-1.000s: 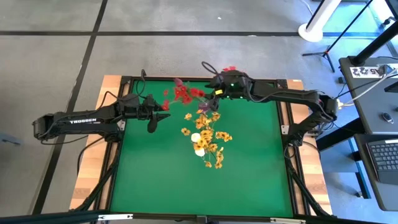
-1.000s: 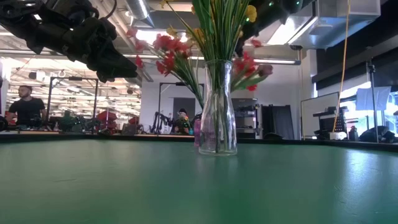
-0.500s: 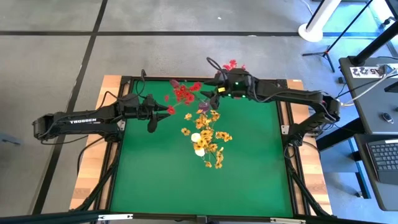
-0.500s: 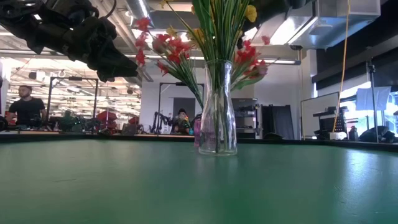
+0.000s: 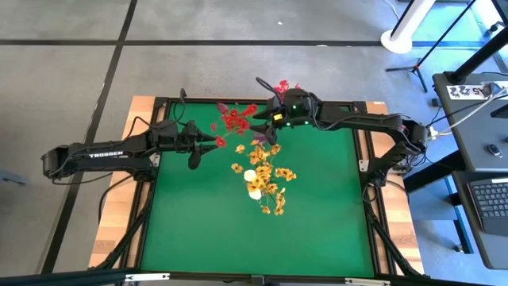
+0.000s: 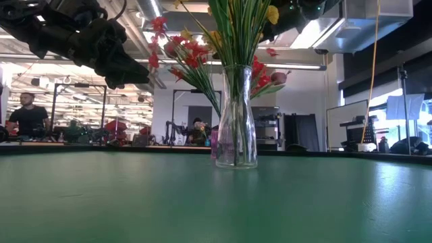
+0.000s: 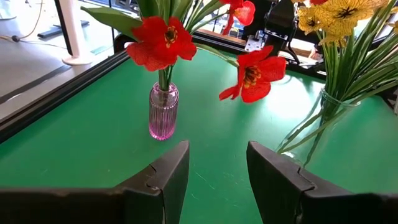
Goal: Sort flowers into vase by color
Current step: Return to Home Position
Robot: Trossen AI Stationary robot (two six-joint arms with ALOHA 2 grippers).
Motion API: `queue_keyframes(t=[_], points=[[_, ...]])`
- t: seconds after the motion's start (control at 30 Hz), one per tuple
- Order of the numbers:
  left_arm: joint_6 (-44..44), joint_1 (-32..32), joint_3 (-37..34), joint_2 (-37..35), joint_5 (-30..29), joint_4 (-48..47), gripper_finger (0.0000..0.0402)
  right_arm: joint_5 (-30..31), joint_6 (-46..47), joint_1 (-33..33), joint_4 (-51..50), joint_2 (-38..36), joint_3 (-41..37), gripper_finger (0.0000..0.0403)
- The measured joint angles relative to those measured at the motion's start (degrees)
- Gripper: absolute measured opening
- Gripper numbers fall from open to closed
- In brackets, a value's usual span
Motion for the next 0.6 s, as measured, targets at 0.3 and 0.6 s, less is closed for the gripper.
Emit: queue_keyframes(t=[0.3, 0.6], points=[[0.0, 0.0, 0.0, 0.0, 0.0, -1.1, 0.0156, -4.6, -4.0, -0.6, -0.7, 0.0, 1.3, 0.0237], [0.4, 0.0, 0.0, 0.0, 0.0, -1.2, 0.0156, -12.6, -4.2, -0.7, 0.0, 0.0, 1.3, 0.0237]])
